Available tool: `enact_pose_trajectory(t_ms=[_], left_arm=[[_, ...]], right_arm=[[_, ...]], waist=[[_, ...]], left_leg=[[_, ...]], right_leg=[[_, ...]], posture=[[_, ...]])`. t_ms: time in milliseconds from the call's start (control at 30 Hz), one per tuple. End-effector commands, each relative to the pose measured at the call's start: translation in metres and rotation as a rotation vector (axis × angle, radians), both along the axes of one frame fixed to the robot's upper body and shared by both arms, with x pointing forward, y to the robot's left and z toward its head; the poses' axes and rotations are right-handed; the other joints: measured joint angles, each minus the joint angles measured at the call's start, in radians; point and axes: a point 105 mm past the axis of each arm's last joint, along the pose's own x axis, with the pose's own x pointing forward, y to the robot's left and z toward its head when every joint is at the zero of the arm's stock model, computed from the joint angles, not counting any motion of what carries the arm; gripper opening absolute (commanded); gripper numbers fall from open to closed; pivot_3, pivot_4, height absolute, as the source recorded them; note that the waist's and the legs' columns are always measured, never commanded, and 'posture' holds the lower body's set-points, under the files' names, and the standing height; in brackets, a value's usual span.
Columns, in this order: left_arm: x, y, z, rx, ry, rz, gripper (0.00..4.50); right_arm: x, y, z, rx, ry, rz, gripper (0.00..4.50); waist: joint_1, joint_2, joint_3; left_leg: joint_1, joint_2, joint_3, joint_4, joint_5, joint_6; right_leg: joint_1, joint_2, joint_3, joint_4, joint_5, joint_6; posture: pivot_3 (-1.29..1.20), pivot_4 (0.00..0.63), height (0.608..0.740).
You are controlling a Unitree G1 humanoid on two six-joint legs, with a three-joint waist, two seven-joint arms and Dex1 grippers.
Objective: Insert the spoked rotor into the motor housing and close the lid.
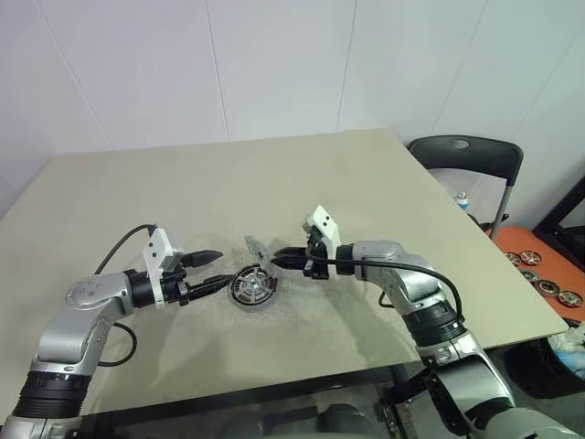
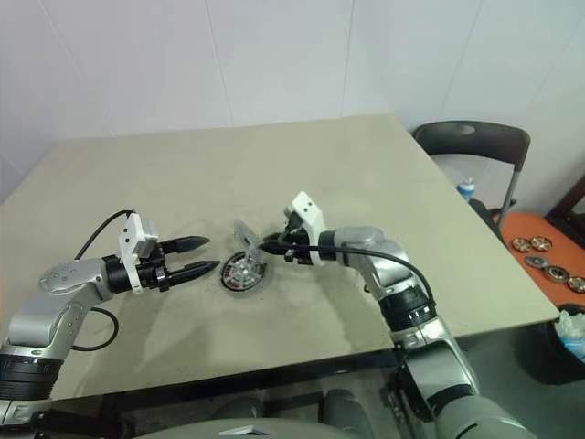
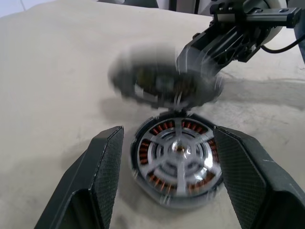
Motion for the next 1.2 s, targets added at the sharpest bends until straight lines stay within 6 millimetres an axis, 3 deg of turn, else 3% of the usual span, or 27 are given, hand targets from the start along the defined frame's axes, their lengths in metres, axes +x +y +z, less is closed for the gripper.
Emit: enact_pose_trajectory(t_ms=[33, 200, 433, 700, 1200], left_arm=[[0.002, 0.001, 0.012, -0.001, -0.048, 0.0, 3.19], [-0.001, 0.005, 0.011, 0.004, -0.047, 0.013, 3.19], [0.0, 0.006, 0.01, 0.003, -0.048, 0.022, 3.19], [0.002, 0.002, 0.009, -0.005, -0.052, 0.02, 3.19], [0.0, 0.004, 0.008, -0.001, -0.052, 0.033, 3.19]], right_arm=[[0.003, 0.003, 0.003, -0.018, -0.036, 0.035, 0.7], [0.002, -0.003, -0.012, -0.055, -0.018, 0.039, 0.7], [0.001, 0.001, -0.017, -0.057, -0.005, 0.035, 0.7], [0.021, 0.012, -0.008, 0.002, -0.056, -0.067, 0.7], [0.019, 0.028, -0.017, -0.045, -0.114, -0.008, 0.7]], waist=[[-0.001, 0.0, 0.0], [-0.003, 0.0, 0.0], [-0.002, 0.0, 0.0], [-0.006, 0.0, 0.0], [-0.005, 0.0, 0.0]], left_leg=[[0.0, 0.0, 0.0, 0.0, 0.0, 0.0], [0.0, 0.0, 0.0, 0.0, 0.0, 0.0], [0.0, 0.0, 0.0, 0.0, 0.0, 0.0], [0.0, 0.0, 0.0, 0.0, 0.0, 0.0], [0.0, 0.0, 0.0, 0.0, 0.0, 0.0]], right_leg=[[0.0, 0.0, 0.0, 0.0, 0.0, 0.0], [0.0, 0.0, 0.0, 0.0, 0.0, 0.0], [0.0, 0.0, 0.0, 0.001, 0.0, 0.0], [-0.001, 0.0, 0.0, 0.001, 0.0, 0.0], [-0.001, 0.0, 0.0, 0.002, 0.0, 0.0]], posture=[[0.0, 0.0, 0.74], [0.0, 0.0, 0.74], [0.0, 0.0, 0.74], [0.0, 0.0, 0.74], [0.0, 0.0, 0.74]])
